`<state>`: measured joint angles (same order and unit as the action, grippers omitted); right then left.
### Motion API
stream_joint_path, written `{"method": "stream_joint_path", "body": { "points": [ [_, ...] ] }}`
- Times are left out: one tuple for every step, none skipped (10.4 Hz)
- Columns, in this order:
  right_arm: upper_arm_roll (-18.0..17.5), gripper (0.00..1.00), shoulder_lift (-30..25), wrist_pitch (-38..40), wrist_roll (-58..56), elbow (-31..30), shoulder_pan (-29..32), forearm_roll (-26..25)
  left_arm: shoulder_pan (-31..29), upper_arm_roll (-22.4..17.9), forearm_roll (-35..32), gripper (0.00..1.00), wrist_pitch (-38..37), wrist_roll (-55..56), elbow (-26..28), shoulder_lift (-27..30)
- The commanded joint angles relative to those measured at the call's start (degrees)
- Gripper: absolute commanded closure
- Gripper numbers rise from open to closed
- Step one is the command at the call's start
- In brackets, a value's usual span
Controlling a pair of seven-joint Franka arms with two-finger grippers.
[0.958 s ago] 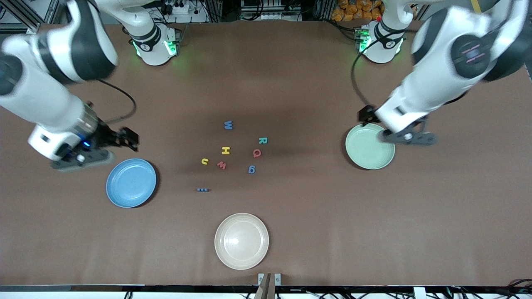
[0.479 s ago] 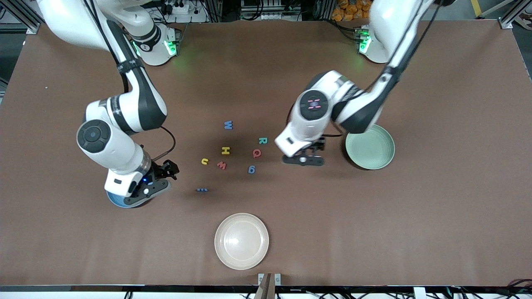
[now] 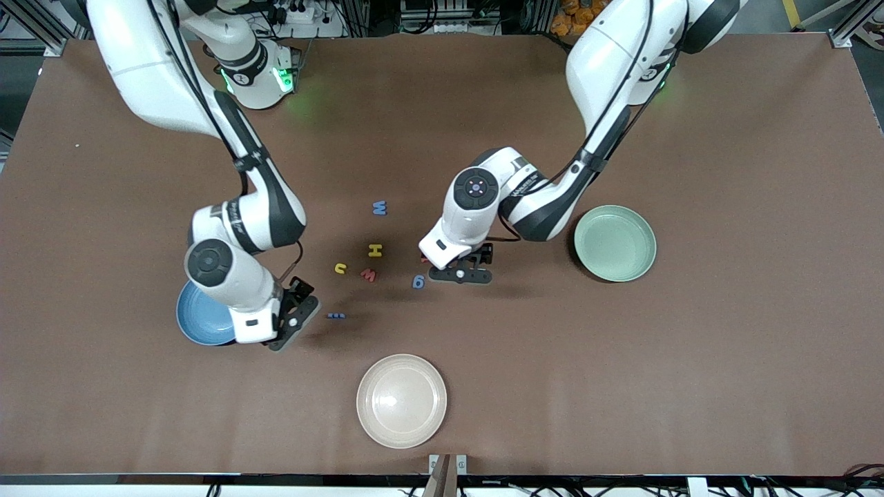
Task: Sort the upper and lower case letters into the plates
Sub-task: 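Grasp the blue m with the right gripper while the left gripper reaches letters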
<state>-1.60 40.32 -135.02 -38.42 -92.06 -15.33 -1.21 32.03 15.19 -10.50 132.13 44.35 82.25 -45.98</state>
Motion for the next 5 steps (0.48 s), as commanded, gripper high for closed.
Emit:
{"method": "stream_joint_path", "body": {
  "points": [
    [0.4,0.00,4.1,0.0,-1.2,3.8,-2.0,-1.1,5.8,-2.9,-1.7,0.00,0.6,2.6,-1.7,-1.9],
    [0.4,0.00,5.9,0.0,-1.2,5.4,-2.1,-1.0,6.8,-2.9,-1.9,0.00,0.6,2.4,-1.4,-1.9],
    [0.3,0.00,7.0,0.0,-0.9,7.0,-2.3,-0.8,6.8,-2.8,-2.0,0.00,0.6,1.8,-1.0,-1.6],
    [0.3,0.00,7.7,0.1,-0.5,8.4,-3.0,-0.8,6.8,-2.9,-2.1,0.00,0.5,1.4,-0.8,-1.7],
    [0.4,0.00,8.4,0.0,-0.4,8.8,-3.4,-0.8,6.8,-2.9,-2.0,0.00,0.5,0.1,-0.8,-2.1]
  ]
}}
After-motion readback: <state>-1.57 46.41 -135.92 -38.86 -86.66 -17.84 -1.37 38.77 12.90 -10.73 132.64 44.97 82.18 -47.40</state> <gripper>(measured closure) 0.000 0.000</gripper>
